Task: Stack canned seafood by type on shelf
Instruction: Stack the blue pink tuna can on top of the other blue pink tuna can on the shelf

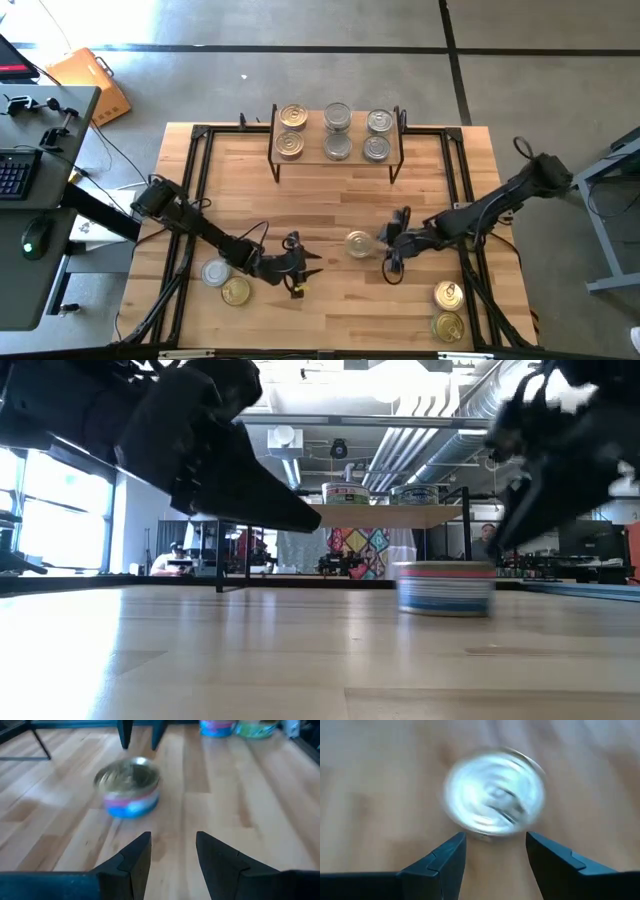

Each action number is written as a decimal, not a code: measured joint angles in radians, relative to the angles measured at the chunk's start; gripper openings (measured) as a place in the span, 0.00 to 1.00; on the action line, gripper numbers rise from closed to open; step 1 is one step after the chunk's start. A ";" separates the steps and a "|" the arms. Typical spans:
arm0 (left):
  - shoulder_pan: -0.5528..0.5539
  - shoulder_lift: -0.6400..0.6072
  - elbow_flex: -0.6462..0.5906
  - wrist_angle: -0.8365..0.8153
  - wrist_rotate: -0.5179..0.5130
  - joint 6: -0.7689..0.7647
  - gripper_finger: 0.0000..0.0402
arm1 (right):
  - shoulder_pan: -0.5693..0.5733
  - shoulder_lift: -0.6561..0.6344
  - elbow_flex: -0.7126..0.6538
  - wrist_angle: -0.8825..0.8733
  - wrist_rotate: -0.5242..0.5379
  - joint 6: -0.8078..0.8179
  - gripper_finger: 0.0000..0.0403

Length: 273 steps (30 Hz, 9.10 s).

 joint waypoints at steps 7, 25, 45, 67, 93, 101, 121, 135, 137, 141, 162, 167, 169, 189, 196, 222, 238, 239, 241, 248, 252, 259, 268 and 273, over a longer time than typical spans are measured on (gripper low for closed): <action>-0.013 -0.010 0.002 0.081 0.067 0.069 0.37 | 0.004 0.130 0.005 0.426 -0.246 -0.191 0.49; 0.108 0.025 0.001 0.088 0.184 -0.009 0.37 | -0.105 0.203 0.106 0.015 0.010 -0.074 0.49; -0.032 -0.214 0.001 -0.301 0.095 0.003 0.37 | 0.000 0.688 0.615 0.234 -0.229 -0.555 0.49; -0.039 -0.001 0.214 -0.659 -0.009 -0.011 0.32 | 0.151 0.427 0.208 0.321 0.279 -0.152 0.49; -0.191 -0.007 0.207 -0.947 -0.283 -0.396 0.30 | 0.149 0.427 0.203 0.349 0.280 -0.176 0.49; -0.181 -0.012 0.084 -0.773 -0.312 -0.373 0.22 | 0.149 0.427 0.203 0.354 0.280 -0.186 0.49; -0.191 -0.034 0.311 -1.020 -0.234 -0.120 0.00 | 0.149 0.428 0.203 0.354 0.280 -0.179 0.49; -0.184 -0.047 0.412 -1.128 -0.325 -0.034 0.00 | 0.149 0.428 0.203 0.353 0.280 -0.186 0.49; -0.179 -0.048 0.405 -1.125 -0.312 -0.055 0.00 | 0.149 0.428 0.203 0.353 0.280 -0.186 0.49; -0.167 -0.048 0.380 -1.056 -0.275 -0.091 0.00 | 0.149 0.428 0.203 0.353 0.280 -0.186 0.49; -0.116 0.037 0.286 -0.710 -0.022 0.269 0.51 | 0.150 0.428 0.203 0.362 0.280 -0.183 0.49; -0.116 0.080 0.290 -0.733 -0.084 0.236 0.45 | 0.151 0.428 0.203 0.363 0.280 -0.183 0.49; -0.125 0.085 0.290 -0.756 -0.126 0.216 0.41 | 0.151 0.428 0.203 0.363 0.280 -0.183 0.49; -0.162 0.058 0.289 -0.899 -0.196 0.009 0.01 | 0.149 0.428 0.203 0.366 0.280 -0.186 0.49; -0.185 -0.009 0.284 -0.917 -0.179 0.025 0.00 | 0.149 0.428 0.203 0.367 0.280 -0.186 0.49; -0.150 -0.078 0.625 -1.408 -0.447 0.107 0.00 | 0.149 0.428 0.203 0.364 0.280 -0.186 0.49; 0.257 -0.420 0.593 -1.412 -0.374 0.521 0.00 | 0.150 0.428 0.203 0.361 0.312 -0.202 0.49; 0.304 -0.427 0.593 -1.385 -0.345 0.569 0.00 | 0.150 0.428 0.203 0.360 0.314 -0.202 0.49; 0.399 -0.435 0.593 -1.324 -0.292 0.676 0.00 | 0.149 0.428 0.203 0.361 0.314 -0.202 0.49; 0.718 -0.424 0.593 -1.137 -0.070 0.902 0.00 | 0.150 0.428 0.203 0.360 0.314 -0.202 0.49; 0.828 -0.418 0.593 -1.076 -0.021 0.946 0.00 | 0.150 0.428 0.203 0.356 0.313 -0.195 0.49; 0.839 -0.418 0.593 -1.082 0.070 0.945 0.00 | 0.149 0.428 0.203 0.353 0.313 -0.197 0.49; 0.791 -0.412 0.593 -1.074 0.288 0.869 0.01 | 0.149 0.428 0.203 0.353 0.314 -0.195 0.49; 0.822 -0.364 0.593 -1.076 0.401 0.829 0.12 | 0.149 0.428 0.203 0.360 0.313 -0.194 0.49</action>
